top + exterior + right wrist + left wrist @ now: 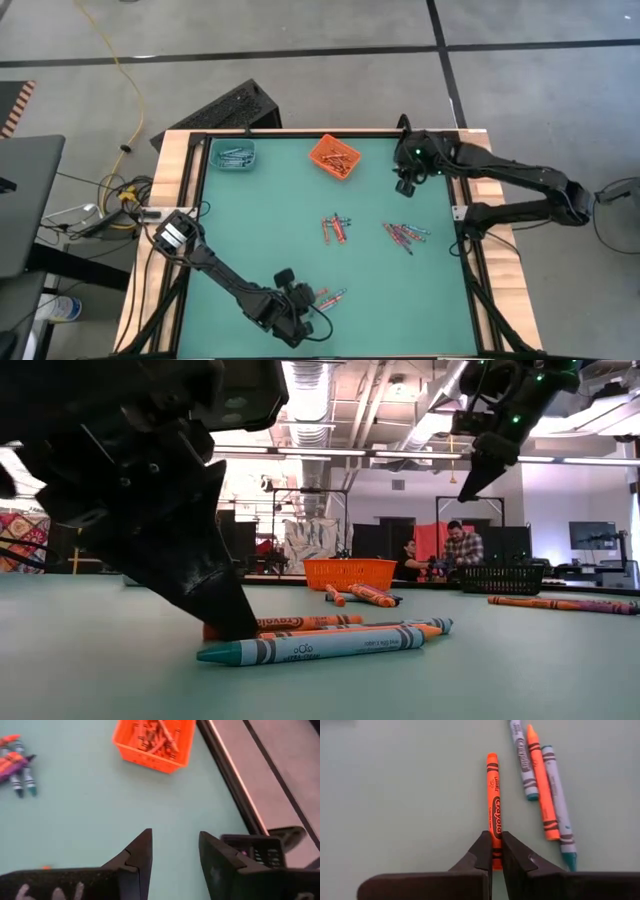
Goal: Sort crayons
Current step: Put the orange crayon into the orange bin
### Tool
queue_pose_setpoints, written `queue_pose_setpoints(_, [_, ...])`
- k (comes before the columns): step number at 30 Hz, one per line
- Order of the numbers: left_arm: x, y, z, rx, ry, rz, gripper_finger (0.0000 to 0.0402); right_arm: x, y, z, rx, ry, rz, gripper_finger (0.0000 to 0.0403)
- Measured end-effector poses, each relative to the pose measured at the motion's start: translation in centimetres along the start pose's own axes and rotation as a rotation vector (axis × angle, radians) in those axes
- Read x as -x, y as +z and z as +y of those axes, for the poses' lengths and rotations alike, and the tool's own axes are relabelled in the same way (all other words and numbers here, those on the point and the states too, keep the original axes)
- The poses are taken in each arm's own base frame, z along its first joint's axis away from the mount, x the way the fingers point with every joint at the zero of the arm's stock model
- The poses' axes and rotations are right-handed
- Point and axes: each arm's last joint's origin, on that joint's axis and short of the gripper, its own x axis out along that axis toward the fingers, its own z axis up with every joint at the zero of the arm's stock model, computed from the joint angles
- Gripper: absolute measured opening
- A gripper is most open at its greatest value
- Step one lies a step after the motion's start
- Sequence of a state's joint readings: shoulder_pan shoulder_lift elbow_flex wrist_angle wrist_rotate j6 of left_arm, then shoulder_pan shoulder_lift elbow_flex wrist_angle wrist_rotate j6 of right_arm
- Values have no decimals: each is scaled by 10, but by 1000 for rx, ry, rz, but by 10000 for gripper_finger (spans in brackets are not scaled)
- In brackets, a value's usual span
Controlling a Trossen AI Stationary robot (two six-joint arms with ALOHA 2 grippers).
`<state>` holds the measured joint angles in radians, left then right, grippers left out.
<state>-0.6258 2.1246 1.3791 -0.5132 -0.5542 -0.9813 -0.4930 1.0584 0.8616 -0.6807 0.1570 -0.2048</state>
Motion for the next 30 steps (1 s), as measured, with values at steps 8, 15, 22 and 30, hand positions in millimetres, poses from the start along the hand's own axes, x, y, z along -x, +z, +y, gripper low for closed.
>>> queue_pose_setpoints(8, [-3,3,7,-45,67,-21,5,5,5,27,34,83,-30,153])
queue_pose_setpoints(15, [-5,8,21,-115,167,-17,4,10,6,62,74,219,-74,153])
queue_pose_setpoints(22, [9,26,31,-169,198,-68,4,7,-6,100,108,376,-139,153])
queue_pose_setpoints(30, [38,53,42,-240,226,-189,4,4,-21,142,166,522,-360,153])
